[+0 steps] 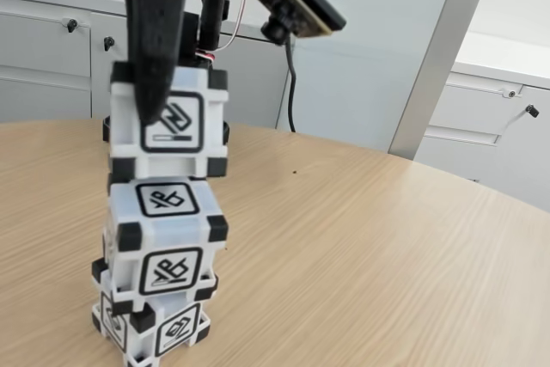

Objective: Stack cubes from left to right.

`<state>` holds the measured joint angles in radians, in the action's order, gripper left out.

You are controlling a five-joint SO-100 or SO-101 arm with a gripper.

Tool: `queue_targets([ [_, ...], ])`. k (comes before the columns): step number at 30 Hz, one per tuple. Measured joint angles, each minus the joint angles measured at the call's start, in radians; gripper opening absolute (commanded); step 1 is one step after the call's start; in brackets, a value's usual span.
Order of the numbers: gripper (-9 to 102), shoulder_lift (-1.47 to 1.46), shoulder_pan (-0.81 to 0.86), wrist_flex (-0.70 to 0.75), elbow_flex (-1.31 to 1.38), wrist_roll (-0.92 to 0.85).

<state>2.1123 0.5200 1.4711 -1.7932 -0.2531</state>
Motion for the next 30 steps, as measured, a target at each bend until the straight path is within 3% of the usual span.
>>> queue_targets([
  [7, 19, -0.017, 0.002, -0.002, 0.002, -0.003],
  [17, 34, -0.031, -0.014, -0.003, -0.002, -0.020],
  [30, 36, -0.032, -0.014, -0.002, -0.002, -0.018],
])
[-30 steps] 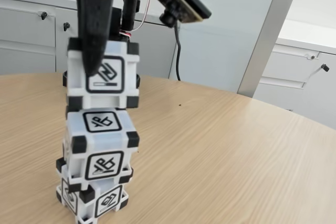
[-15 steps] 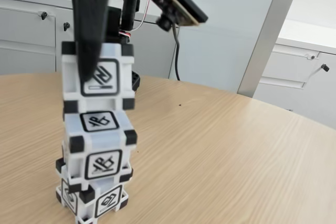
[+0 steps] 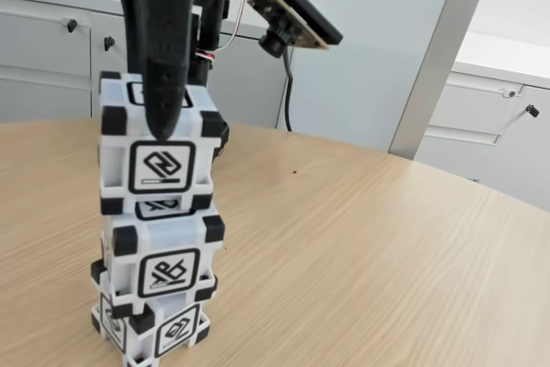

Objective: Stack cubes from left to right.

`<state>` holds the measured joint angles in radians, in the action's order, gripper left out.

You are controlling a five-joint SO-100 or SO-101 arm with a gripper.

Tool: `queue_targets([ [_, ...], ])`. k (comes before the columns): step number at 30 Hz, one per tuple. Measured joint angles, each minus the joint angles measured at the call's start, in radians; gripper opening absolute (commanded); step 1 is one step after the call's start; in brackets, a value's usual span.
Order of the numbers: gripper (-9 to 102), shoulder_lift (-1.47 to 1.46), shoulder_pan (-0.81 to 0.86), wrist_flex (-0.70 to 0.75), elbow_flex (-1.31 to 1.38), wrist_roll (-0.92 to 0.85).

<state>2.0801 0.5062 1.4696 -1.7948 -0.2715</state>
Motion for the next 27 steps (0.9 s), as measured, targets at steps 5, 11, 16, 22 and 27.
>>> queue_targets([
  [5, 36, 0.015, 0.000, 0.014, 0.000, 0.014],
  [11, 35, 0.241, 0.000, 0.101, 0.000, 0.015],
  [16, 25, 0.454, 0.000, 0.120, 0.000, 0.021],
  [22, 3, 0.586, -0.002, 0.120, 0.000, 0.064],
  [27, 0, 0.598, -0.094, 0.072, 0.000, 0.138],
])
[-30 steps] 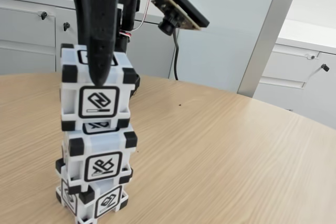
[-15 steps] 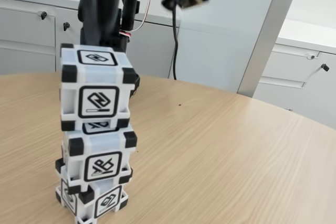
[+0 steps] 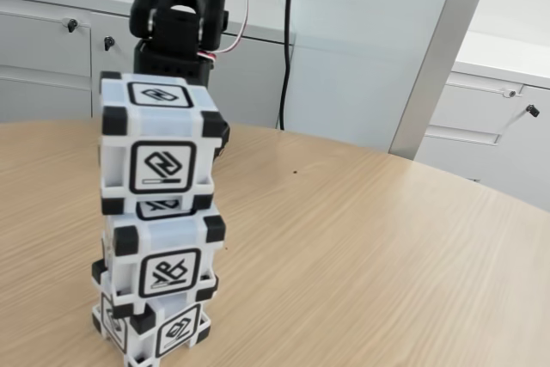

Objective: Stack cubes from left to right.

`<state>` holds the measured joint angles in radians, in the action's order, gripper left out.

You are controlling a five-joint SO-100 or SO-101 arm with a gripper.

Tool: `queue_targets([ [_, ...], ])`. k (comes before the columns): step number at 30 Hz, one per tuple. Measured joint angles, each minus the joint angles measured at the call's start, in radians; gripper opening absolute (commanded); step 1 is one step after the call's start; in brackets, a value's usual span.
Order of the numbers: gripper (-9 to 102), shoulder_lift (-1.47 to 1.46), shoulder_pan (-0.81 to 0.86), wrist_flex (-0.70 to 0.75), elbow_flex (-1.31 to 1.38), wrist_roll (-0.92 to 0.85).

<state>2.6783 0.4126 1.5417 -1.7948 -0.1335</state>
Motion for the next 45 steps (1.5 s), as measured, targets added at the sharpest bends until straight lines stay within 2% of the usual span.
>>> queue_targets([
  [6, 1, -0.011, -0.236, -0.146, 0.000, 0.072],
  [13, 0, -0.012, -0.354, -0.238, -0.031, 0.137],
  [18, 0, -0.014, -0.387, -0.328, -0.187, 0.152],
  [31, 0, -0.018, -0.385, -0.706, -0.672, 0.103],
  [37, 0, -0.017, -0.385, -0.785, -0.787, 0.092],
  [45, 0, -0.014, -0.385, -0.795, -0.884, 0.071],
])
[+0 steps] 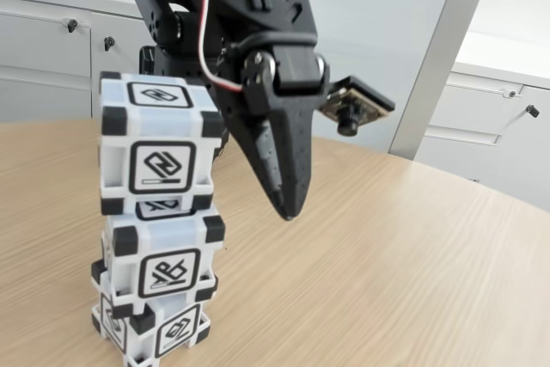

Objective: Stack cubes from left to right.

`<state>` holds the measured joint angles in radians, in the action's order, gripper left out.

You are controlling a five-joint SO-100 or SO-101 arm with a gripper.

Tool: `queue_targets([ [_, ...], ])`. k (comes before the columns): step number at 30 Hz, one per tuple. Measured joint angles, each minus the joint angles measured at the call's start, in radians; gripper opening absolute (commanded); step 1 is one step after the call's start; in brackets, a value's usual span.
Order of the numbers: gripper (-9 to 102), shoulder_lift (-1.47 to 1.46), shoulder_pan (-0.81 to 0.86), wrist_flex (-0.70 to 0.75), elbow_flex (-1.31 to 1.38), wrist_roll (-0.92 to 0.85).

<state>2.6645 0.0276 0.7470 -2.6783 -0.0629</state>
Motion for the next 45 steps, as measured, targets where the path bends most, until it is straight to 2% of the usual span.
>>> queue_targets([
  [10, 0, 0.035, 0.006, 0.000, -0.002, 0.026],
  [22, 0, 0.426, 0.006, 0.000, -0.169, 0.026],
  [27, 0, 0.442, 0.006, 0.005, -0.202, 0.017],
  [37, 0, 0.460, 0.006, 0.149, -0.202, 0.017],
  [45, 0, 0.460, 0.006, 0.158, -0.202, 0.023],
])
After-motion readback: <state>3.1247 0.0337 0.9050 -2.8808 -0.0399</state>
